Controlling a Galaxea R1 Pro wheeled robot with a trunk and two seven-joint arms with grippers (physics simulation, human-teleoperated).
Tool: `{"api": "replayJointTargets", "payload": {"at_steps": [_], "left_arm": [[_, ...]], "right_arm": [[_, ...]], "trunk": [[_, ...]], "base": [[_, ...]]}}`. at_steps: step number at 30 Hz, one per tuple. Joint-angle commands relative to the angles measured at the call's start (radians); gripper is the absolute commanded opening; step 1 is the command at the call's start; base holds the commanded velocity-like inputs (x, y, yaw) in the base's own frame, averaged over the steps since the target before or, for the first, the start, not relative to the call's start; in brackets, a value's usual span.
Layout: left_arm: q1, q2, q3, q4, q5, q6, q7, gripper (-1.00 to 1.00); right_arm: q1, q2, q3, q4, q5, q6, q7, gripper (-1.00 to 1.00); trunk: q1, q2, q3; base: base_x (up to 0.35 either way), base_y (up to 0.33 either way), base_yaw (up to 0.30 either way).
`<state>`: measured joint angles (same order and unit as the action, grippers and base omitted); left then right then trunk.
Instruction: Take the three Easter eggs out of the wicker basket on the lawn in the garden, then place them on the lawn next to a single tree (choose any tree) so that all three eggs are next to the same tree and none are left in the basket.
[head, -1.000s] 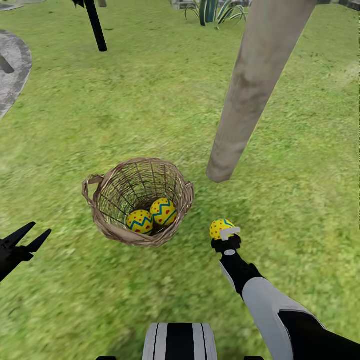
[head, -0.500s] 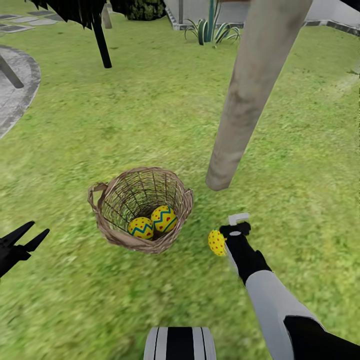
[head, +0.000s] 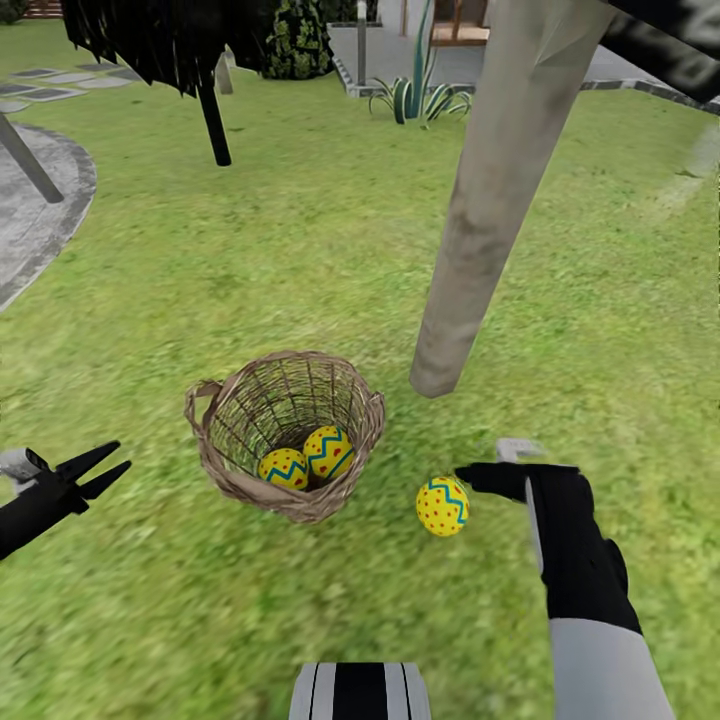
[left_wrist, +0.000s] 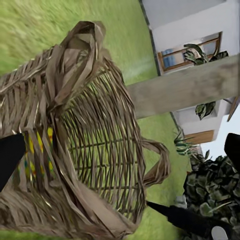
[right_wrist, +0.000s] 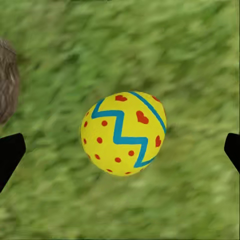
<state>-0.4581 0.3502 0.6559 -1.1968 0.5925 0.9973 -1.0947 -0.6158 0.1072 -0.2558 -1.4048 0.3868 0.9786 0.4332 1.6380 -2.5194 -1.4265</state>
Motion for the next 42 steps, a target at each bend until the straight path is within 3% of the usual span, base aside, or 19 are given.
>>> {"api": "replayJointTargets", "payload": {"at_steps": [1,2,6,9,12,18,23,31,36,42], "left_arm": [[-0.001,0.0,0.001,0.0,0.0,0.004,-0.001,1.0],[-0.001,0.0,0.001,0.0,0.0,0.004,-0.001,1.0],[-0.001,0.0,0.001,0.0,0.0,0.003,-0.001,1.0],[-0.001,-0.002,0.0,0.0,0.0,0.003,0.0,1.0],[-0.001,-0.002,-0.001,0.0,0.0,0.002,0.001,1.0],[-0.001,-0.003,-0.003,0.0,0.0,0.002,0.021,1.0],[-0.001,-0.002,-0.034,0.0,0.001,0.003,0.022,1.0],[-0.002,-0.001,-0.038,0.002,0.001,0.004,0.023,1.0],[-0.029,0.005,-0.041,0.084,0.0,0.005,0.027,1.0],[-0.035,0.006,-0.041,0.098,0.0,0.004,0.027,1.0]], "right_arm": [[0.001,-0.002,-0.003,-0.007,0.015,0.008,0.105,1.0],[0.002,-0.005,-0.005,-0.01,0.017,0.011,0.175,1.0],[0.002,-0.009,-0.015,-0.036,0.013,0.018,0.256,1.0],[0.002,-0.023,-0.07,-0.047,0.011,0.018,0.297,1.0],[0.002,-0.027,-0.101,-0.049,0.012,0.019,0.343,1.0],[0.002,-0.029,-0.139,-0.049,0.012,0.019,0.352,1.0],[0.002,-0.029,-0.171,-0.049,0.012,0.018,0.354,1.0],[0.002,-0.028,-0.173,-0.046,0.013,0.018,0.354,1.0],[0.002,-0.027,-0.172,-0.043,0.014,0.018,0.354,1.0],[0.002,-0.028,-0.173,-0.043,0.014,0.019,0.352,1.0]], "trunk": [[-0.001,0.0,0.003],[-0.001,0.0,0.007],[-0.003,0.001,0.023],[-0.004,0.002,0.034],[-0.005,0.003,0.046],[-0.008,0.004,0.069],[-0.01,0.005,0.088],[-0.014,0.007,0.119],[-0.016,0.008,0.139],[-0.019,0.01,0.165]], "base": [[0.0,0.0,0.0],[0.0,0.0,0.0],[0.0,0.0,0.079],[0.0,0.0,0.272],[0.0,0.0,0.276],[0.0,0.0,0.065],[0.0,0.0,0.002],[0.0,0.0,0.0],[0.0,0.0,-0.016],[0.0,0.0,-0.092]]}}
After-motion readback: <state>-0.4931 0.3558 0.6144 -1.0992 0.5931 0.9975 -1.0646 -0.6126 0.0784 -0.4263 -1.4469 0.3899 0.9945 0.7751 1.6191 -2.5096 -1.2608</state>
